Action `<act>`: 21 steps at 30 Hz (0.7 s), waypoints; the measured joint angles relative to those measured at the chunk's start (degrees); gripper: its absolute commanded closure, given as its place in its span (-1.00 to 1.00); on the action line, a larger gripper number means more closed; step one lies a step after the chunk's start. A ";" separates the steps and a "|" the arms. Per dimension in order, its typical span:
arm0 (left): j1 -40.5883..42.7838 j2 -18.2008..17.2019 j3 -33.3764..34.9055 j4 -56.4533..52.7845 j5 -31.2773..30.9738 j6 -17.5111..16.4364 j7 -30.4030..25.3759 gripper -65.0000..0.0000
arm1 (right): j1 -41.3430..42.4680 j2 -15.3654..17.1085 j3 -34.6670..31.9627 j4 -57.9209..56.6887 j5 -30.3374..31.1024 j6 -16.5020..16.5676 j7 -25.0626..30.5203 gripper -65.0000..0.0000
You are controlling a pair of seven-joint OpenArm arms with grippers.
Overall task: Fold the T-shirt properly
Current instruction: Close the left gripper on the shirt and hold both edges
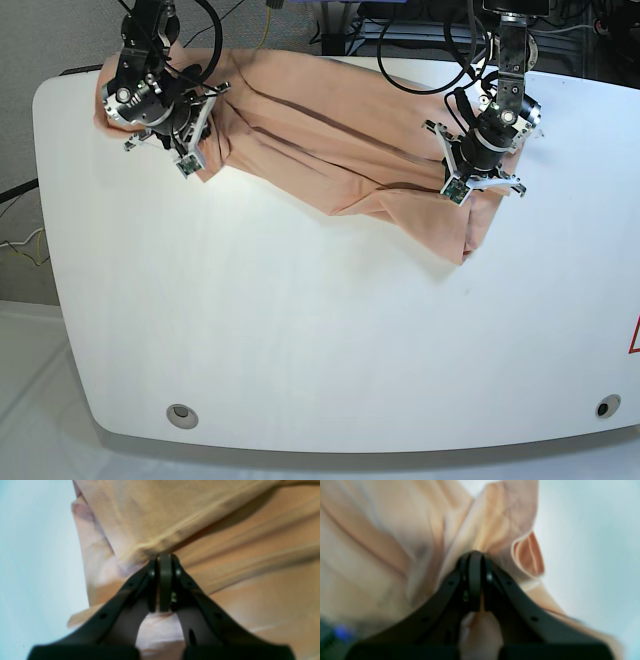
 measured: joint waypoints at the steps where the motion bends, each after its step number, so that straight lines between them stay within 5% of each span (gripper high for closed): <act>1: -0.02 0.02 0.00 0.00 0.15 0.00 -0.02 0.96 | -0.70 -0.02 0.74 1.03 -0.07 -0.04 -0.09 1.00; 21: -1.09 0.63 0.81 -0.13 1.90 0.87 1.60 0.96 | -7.74 0.66 3.61 5.11 -0.46 -0.35 0.11 1.00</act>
